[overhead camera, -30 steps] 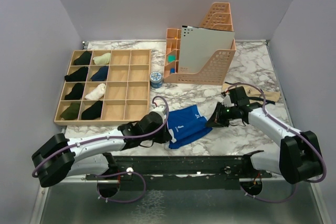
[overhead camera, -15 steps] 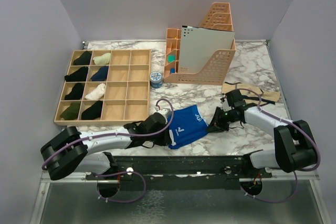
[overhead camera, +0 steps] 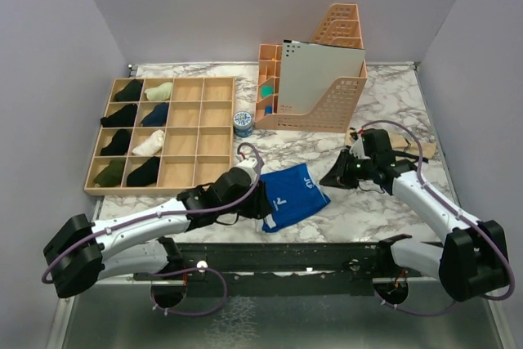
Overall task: Roll the underwear
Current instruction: Fold the underwear at the center of the board.
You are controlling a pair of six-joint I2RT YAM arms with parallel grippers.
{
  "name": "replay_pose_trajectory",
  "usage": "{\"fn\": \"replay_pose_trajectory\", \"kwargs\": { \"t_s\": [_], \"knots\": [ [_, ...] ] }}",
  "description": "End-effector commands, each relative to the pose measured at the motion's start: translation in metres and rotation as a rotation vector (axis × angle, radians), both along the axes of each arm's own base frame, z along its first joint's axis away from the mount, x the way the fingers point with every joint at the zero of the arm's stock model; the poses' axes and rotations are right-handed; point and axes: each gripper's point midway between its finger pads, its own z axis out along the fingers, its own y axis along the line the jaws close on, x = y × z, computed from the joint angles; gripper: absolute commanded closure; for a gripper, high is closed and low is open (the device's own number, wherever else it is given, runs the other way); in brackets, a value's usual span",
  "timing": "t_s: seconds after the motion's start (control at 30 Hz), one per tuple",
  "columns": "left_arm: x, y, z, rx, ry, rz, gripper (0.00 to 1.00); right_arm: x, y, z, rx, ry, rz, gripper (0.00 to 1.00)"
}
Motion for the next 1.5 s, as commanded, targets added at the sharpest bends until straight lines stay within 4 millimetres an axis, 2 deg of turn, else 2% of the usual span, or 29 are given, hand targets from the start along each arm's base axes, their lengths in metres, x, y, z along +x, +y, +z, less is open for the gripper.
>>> {"fn": "replay_pose_trajectory", "kwargs": {
  "t_s": [0.0,0.07,0.17,0.27,0.37,0.43,0.53,0.63,0.73,0.83,0.9,0.97,1.03,1.07,1.1,1.17,1.3,1.47],
  "knots": [
    [0.020,-0.018,0.030,-0.074,-0.091,0.006,0.56,0.011,0.027,0.019,0.160,-0.047,0.076,0.88],
    [0.024,-0.036,0.032,-0.094,-0.088,-0.034,0.60,0.012,0.036,0.013,0.181,-0.024,0.107,0.90],
    [0.031,-0.054,0.015,-0.086,-0.065,-0.062,0.66,0.013,0.041,-0.002,0.178,0.009,0.135,0.91],
    [0.036,-0.060,-0.004,-0.081,-0.036,-0.056,0.70,0.013,0.039,-0.021,0.147,0.048,0.138,0.91],
    [0.039,-0.052,-0.026,-0.044,-0.011,-0.019,0.72,0.014,0.029,-0.045,0.068,0.084,0.118,0.91],
    [0.040,-0.042,-0.038,-0.020,-0.009,0.011,0.73,0.015,0.015,-0.065,-0.025,0.107,0.078,0.91],
    [0.038,-0.027,-0.055,0.019,0.011,0.038,0.73,0.011,0.003,-0.084,-0.108,0.147,0.047,0.91],
    [0.034,-0.018,-0.066,0.036,0.021,0.049,0.73,0.011,0.000,-0.090,-0.126,0.141,0.045,0.90],
    [0.032,-0.021,-0.061,0.021,0.012,0.022,0.73,0.018,0.008,-0.077,-0.084,0.114,0.079,0.88],
    [0.036,-0.033,-0.034,-0.043,-0.031,-0.016,0.62,0.029,0.018,-0.046,-0.023,0.035,0.094,0.81],
    [0.040,-0.036,-0.014,-0.052,-0.066,-0.024,0.55,0.038,0.019,-0.025,-0.014,-0.026,0.078,0.69],
    [0.048,-0.032,0.005,-0.041,-0.118,-0.006,0.45,0.048,0.018,-0.007,-0.020,-0.093,0.063,0.62],
    [0.060,-0.021,0.018,-0.014,-0.169,0.027,0.26,0.062,0.018,0.004,-0.028,-0.160,0.053,0.60],
    [0.067,-0.013,0.020,0.008,-0.182,0.048,0.09,0.068,0.018,0.004,-0.036,-0.169,0.041,0.57],
    [0.075,-0.003,0.019,0.026,-0.180,0.068,0.02,0.073,0.020,0.003,-0.031,-0.186,0.047,0.55],
    [0.090,0.017,0.012,0.067,-0.158,0.103,0.01,0.080,0.027,-0.002,-0.010,-0.210,0.085,0.53],
    [0.109,0.039,-0.006,0.162,-0.100,0.093,0.01,0.095,0.025,-0.023,-0.089,-0.155,0.125,0.53],
    [0.123,0.039,-0.021,0.205,-0.075,0.048,0.01,0.109,0.023,-0.032,-0.172,-0.211,0.173,0.53]
  ]
}}
